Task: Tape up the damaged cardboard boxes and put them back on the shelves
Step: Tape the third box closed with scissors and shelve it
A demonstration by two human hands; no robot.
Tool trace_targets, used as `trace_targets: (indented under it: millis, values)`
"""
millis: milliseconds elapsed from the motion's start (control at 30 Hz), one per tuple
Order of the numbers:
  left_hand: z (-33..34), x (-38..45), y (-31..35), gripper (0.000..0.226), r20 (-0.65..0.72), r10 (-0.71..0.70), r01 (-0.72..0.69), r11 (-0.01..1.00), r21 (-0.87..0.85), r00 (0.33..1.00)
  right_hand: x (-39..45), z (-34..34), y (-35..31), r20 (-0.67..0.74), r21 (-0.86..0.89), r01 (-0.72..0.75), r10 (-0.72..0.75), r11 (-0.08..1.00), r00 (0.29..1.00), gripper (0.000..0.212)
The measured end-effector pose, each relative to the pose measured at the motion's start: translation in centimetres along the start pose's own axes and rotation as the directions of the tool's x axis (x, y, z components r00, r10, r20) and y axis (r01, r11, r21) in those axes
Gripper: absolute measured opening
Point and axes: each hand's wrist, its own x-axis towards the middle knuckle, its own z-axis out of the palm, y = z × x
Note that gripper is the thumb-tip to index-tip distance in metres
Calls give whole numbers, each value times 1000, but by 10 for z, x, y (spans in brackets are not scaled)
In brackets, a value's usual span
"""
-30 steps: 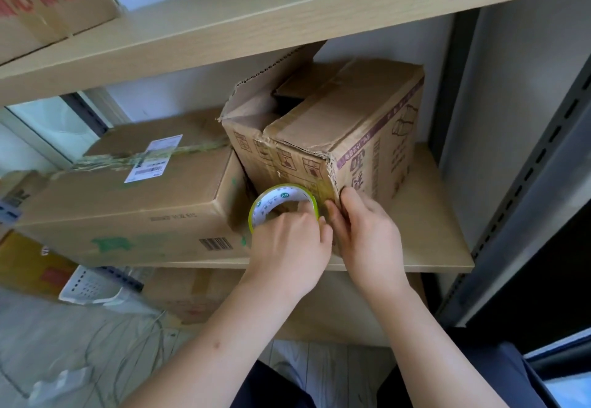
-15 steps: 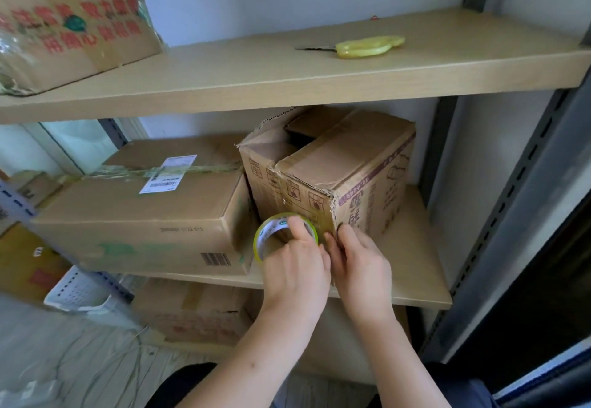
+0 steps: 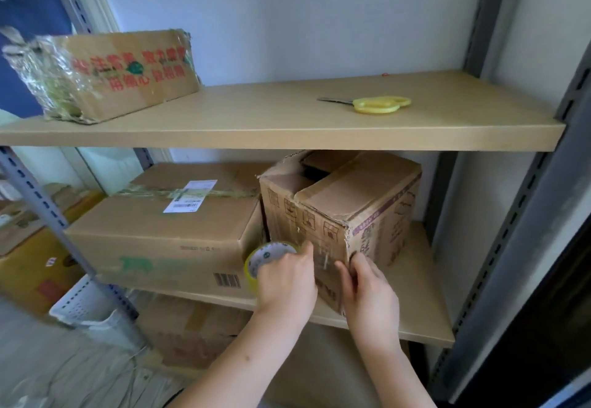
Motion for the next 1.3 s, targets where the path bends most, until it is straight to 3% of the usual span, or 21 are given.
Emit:
trace_targets:
  millis: [100,167,267,333,400,433,500,567,633,800,867,933,1000,1067,1100,1133,1200,1267,1300]
  values:
    - [-7,3,-5,31,27,36,-38,996,76,999,3,-18,-12,123,-241,-39,70,970,990,31]
    - [-9,8,-5,36,75,51,-57,994,91,996,7,-40,-27,108,-388,-54,103,920,989,47]
    - [-5,20,-4,41,149,54,-69,992,102,987,17,-87,-70,-106,-222,128,-154,967,982,45]
    - [-5,21,-4,44,200,28,-51,992,115,979,37,-114,-100,-239,-109,359,-375,927,896,29]
    - [-7,16,-6,46,169,62,-84,989,122,984,73,-137,-129,-336,-141,431,-453,891,826,14]
    - [-10,13,-6,46,148,71,-90,988,126,986,93,-146,-140,-352,-172,406,-441,898,826,9]
    - [-10,11,-7,48,116,91,-106,986,132,989,134,-157,-150,-235,-265,260,-324,929,917,8]
    - [-7,14,-7,45,101,122,-134,983,125,987,170,-164,-146,-37,-379,79,-101,922,994,16]
    - [-7,14,-7,45,115,129,-141,984,110,985,193,-170,-144,141,-430,-16,85,903,986,22]
    - [-2,12,-14,51,119,142,-152,986,75,983,212,-192,-170,406,-761,218,187,611,895,41]
    - [0,12,-16,44,108,151,-160,984,81,983,210,-204,-183,443,-761,212,252,613,860,43]
    - [0,12,-18,39,97,171,-179,980,82,981,196,-216,-189,431,-680,192,173,708,886,42]
    - [0,12,-21,32,81,167,-174,982,78,983,165,-223,-185,389,-497,208,2,843,921,27]
    - [-1,11,-24,31,99,165,-173,982,75,981,117,-221,-168,465,-173,170,-72,970,882,13]
    - [-2,11,-24,33,114,173,-182,980,76,978,90,-213,-154,544,39,72,-82,997,835,12]
    - [-3,12,-25,35,129,180,-191,979,76,975,63,-201,-136,622,243,-68,-101,968,777,13]
    - [-6,14,-25,38,166,173,-180,983,25,971,13,-166,-93,700,492,-376,-100,785,707,20]
    - [-10,15,-29,37,168,178,-173,984,-47,970,-30,-123,-50,742,519,-579,5,629,670,19]
    - [-11,15,-31,34,144,200,-193,979,-60,969,-47,-101,-32,752,498,-618,53,609,658,16]
